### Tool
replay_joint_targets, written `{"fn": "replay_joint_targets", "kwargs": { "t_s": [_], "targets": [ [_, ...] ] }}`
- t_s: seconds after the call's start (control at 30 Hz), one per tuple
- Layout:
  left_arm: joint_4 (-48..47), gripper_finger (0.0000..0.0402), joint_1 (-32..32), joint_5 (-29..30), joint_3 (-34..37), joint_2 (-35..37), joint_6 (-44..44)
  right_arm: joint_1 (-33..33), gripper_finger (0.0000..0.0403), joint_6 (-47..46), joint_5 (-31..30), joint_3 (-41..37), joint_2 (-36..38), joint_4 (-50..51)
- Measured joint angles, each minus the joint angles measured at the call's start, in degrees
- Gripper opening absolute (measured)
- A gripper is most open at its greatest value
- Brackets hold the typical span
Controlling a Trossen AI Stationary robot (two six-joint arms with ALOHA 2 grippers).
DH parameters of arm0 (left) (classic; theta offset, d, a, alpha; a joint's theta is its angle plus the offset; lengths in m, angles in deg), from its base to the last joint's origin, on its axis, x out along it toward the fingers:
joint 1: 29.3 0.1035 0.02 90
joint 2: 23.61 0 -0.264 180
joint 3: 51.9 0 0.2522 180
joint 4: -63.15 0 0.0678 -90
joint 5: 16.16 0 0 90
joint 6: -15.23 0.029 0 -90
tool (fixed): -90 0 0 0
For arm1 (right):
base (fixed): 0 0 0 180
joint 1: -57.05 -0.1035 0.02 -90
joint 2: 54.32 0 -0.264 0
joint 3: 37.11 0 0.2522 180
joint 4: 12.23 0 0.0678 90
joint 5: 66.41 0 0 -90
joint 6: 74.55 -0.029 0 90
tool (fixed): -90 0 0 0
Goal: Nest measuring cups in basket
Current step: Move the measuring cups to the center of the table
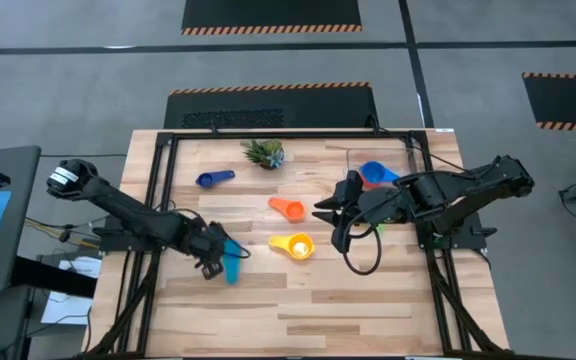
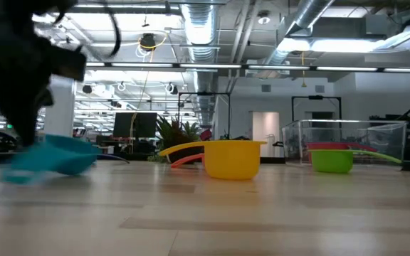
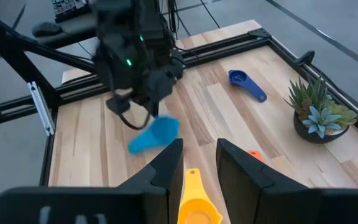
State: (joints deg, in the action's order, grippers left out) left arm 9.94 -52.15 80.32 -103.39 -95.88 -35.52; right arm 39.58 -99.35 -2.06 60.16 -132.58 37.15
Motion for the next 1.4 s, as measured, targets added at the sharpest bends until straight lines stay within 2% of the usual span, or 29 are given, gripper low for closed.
{"fn": "replay_joint_targets", "kwargs": {
  "t_s": [0.1,0.23,0.37,0.5,0.63,0.8,0.9,1.03,1.1,1.2,1.4],
  "targets": [
    [-9.23,0.0000,-0.67,0.24,-4.28,0.84,-0.07,0.36,0.0120,0.36,0.02,0.00,0.00,0.29],
    [-28.81,0.0000,-1.45,2.71,-4.96,1.03,-4.80,0.37,0.0120,0.86,0.02,0.00,0.00,0.35],
    [-34.69,0.0000,1.80,8.69,-4.31,1.03,-10.20,0.37,0.0120,-0.54,-0.60,0.00,0.00,-0.18],
    [-28.59,0.0000,9.34,14.95,-4.36,1.05,-8.30,0.37,0.0120,-2.02,-5.49,0.00,-0.02,-0.40],
    [-21.20,0.0000,22.47,20.64,-4.41,1.05,-1.62,0.44,0.0120,-2.09,-8.20,0.00,-0.02,-0.53],
    [-20.57,0.0000,39.69,29.85,-4.40,1.05,1.52,0.74,0.0120,-2.13,-8.37,0.00,-0.02,-0.35],
    [-18.94,0.0000,48.47,29.70,-4.40,0.70,8.32,0.74,0.0120,-1.90,-8.79,0.00,-0.02,-0.30],
    [-9.51,0.0000,56.69,27.23,-4.42,-1.40,17.17,0.76,0.0120,-1.74,-8.96,0.00,-0.02,0.06],
    [-4.91,0.0000,59.88,24.02,-4.42,-3.18,20.28,0.79,0.0120,-1.74,-8.96,0.00,-0.02,0.10],
    [-2.40,0.0000,62.53,21.22,-4.45,-6.74,20.91,0.74,0.0120,-1.74,-8.95,0.00,-0.02,0.12],
    [-1.55,0.0000,63.51,21.82,-5.02,-14.35,16.00,0.74,0.0120,-1.70,-8.94,0.00,-0.03,0.33]
  ]
}}
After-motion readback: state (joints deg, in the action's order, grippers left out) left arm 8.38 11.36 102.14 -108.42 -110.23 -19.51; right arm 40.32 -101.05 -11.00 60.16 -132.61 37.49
